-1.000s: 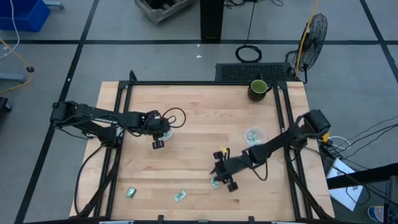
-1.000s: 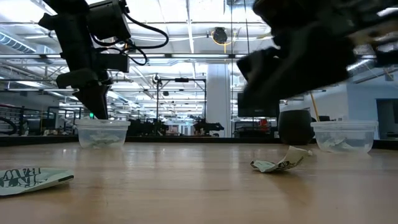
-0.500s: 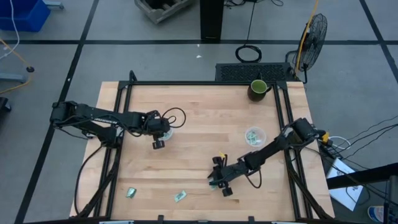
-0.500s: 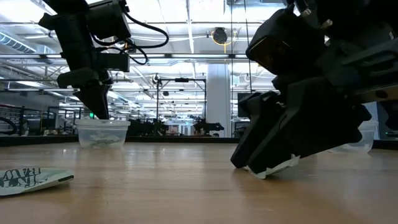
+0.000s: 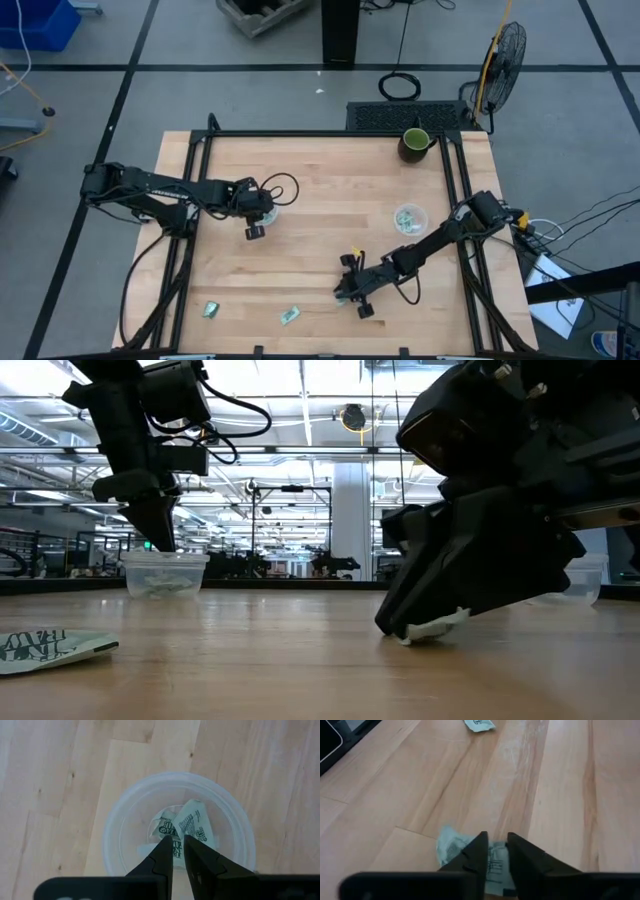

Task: Pick and place items into bin
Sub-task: Put the stevia packet into the right transparent bin

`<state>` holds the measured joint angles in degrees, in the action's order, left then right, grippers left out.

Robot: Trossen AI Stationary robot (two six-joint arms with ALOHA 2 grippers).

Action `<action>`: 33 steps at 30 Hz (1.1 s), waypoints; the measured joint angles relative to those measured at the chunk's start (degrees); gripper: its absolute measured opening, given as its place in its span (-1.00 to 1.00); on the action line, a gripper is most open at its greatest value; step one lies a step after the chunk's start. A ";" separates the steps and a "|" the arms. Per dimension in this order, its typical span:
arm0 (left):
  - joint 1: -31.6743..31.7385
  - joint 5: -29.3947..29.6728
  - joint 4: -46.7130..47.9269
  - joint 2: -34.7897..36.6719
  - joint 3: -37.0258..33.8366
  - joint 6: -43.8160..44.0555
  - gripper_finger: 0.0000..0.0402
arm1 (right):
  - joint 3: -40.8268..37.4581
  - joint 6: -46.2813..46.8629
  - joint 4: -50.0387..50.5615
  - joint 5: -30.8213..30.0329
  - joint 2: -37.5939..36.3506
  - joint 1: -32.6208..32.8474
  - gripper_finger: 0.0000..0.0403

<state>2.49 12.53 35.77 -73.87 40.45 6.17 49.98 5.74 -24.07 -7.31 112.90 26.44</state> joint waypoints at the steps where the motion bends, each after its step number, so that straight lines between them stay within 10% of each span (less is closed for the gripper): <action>1: -0.01 0.00 0.00 0.00 0.00 0.00 -0.75 | 0.00 -0.03 -0.16 -0.02 0.03 0.00 -0.78; 11: -0.01 0.00 0.00 0.00 0.01 0.02 -0.75 | -0.44 -5.75 9.44 -6.89 -8.78 -0.11 -0.90; 18: 0.00 0.00 -0.10 0.00 0.02 0.03 -0.75 | -0.33 -1.25 35.68 -30.16 -27.97 -0.07 -0.97; 24: -0.01 0.00 -0.08 0.00 0.02 0.35 -0.75 | -0.22 20.05 59.98 -45.40 -40.82 0.17 -0.92; 33: 0.01 0.00 -1.26 0.00 0.02 0.33 -0.75 | -3.67 44.43 79.42 -31.55 -44.27 0.04 -0.97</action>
<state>2.50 12.53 34.50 -73.87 40.47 6.50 46.31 50.17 55.35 -38.86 68.63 26.48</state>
